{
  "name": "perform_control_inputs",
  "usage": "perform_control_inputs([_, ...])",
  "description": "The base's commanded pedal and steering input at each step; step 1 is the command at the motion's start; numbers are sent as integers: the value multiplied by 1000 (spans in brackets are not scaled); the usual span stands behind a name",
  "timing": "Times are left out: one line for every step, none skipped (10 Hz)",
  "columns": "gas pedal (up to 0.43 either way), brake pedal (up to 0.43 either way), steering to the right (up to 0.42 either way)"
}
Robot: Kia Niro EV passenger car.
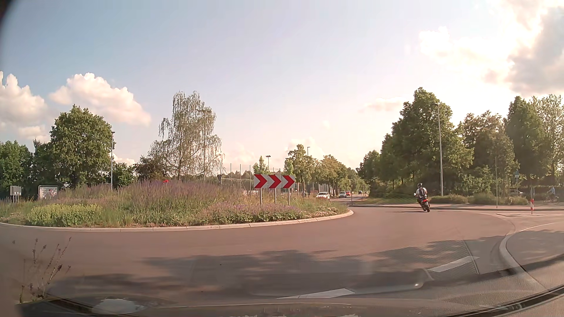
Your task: Follow the waypoints while adhering to traffic rules and regulations
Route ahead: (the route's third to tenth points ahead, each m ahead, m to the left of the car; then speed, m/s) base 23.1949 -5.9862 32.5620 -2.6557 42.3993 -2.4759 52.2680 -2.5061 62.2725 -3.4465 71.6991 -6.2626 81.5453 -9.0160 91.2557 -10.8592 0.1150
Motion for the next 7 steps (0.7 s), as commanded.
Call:
perform_control_inputs([0,287,51])
perform_control_inputs([0,293,51])
perform_control_inputs([0,317,51])
perform_control_inputs([0,341,50])
perform_control_inputs([0,378,46])
perform_control_inputs([0,384,45])
perform_control_inputs([0,384,44])
